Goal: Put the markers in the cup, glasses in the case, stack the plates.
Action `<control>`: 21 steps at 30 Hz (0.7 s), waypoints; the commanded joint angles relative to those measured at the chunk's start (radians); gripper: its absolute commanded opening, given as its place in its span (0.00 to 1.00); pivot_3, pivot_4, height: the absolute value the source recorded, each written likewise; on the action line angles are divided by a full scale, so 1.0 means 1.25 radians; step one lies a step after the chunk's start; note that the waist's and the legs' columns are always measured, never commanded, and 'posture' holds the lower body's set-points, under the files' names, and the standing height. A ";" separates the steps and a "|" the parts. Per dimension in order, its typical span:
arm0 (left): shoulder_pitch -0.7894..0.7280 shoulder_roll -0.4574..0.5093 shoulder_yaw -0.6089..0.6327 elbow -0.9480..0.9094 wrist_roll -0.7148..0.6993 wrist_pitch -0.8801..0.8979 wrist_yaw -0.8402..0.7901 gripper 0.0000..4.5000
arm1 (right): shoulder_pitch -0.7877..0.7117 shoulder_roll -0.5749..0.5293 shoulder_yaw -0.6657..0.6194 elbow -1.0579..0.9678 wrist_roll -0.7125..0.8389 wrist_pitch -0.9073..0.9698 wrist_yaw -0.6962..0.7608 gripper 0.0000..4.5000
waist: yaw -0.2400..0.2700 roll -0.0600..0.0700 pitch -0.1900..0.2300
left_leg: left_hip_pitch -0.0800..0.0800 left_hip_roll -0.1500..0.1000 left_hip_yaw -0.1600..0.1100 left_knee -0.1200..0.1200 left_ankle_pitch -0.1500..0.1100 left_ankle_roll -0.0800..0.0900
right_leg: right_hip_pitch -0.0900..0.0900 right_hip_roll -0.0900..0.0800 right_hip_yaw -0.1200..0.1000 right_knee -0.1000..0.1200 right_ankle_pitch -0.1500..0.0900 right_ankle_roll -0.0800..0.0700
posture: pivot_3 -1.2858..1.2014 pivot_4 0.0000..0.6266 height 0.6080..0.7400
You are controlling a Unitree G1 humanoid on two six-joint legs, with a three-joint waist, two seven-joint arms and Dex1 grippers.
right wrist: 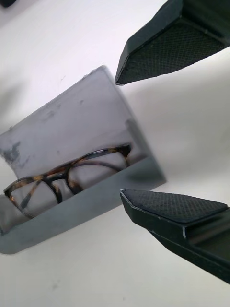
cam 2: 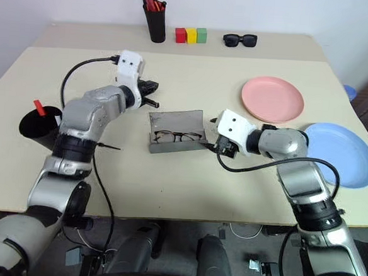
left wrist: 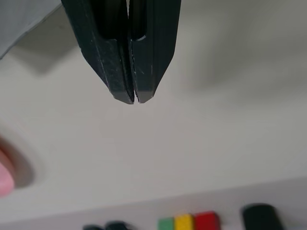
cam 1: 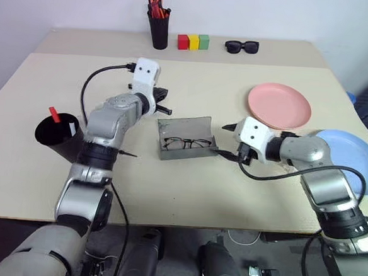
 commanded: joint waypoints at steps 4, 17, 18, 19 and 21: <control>-0.114 0.010 0.007 0.288 0.015 -0.057 -0.143 0.01 | 0.111 -0.021 -0.109 -0.130 0.078 0.031 -0.025 0.78 | -0.011 0.000 0.000 | 0.000 0.000 0.000 0.000 0.000 0.000 | 0.000 0.000 0.000 0.000 0.000 0.000 | 0.52 0.24 0.95; -0.077 0.065 -0.071 0.311 0.087 -0.158 -0.438 0.01 | 0.084 -0.012 -0.087 -0.109 0.100 0.028 -0.073 0.78 | -0.008 -0.001 0.001 | 0.000 0.000 0.000 0.000 0.000 0.000 | 0.000 0.000 0.000 0.001 0.000 0.000 | 0.52 0.24 0.95; -0.055 0.073 -0.078 0.273 0.084 -0.157 -0.460 0.01 | 0.077 -0.011 -0.083 -0.099 0.099 0.026 -0.075 0.78 | -0.008 -0.001 0.000 | 0.000 0.000 0.000 0.000 0.000 0.000 | 0.000 0.000 0.000 0.001 0.000 0.000 | 0.52 0.24 0.95; -0.033 0.080 -0.081 0.234 0.080 -0.153 -0.476 0.01 | 0.072 -0.011 -0.080 -0.092 0.096 0.023 -0.077 0.78 | -0.008 -0.001 0.000 | 0.000 0.000 0.000 0.000 0.000 0.000 | 0.000 0.000 0.001 0.001 0.000 0.000 | 0.52 0.24 0.95; 0.011 0.093 -0.084 0.150 0.071 -0.152 -0.500 0.01 | 0.063 -0.010 -0.074 -0.076 0.091 0.015 -0.081 0.78 | -0.009 -0.001 0.000 | 0.000 0.001 0.000 0.000 0.000 0.000 | 0.000 0.000 0.001 0.001 0.000 0.000 | 0.52 0.24 0.95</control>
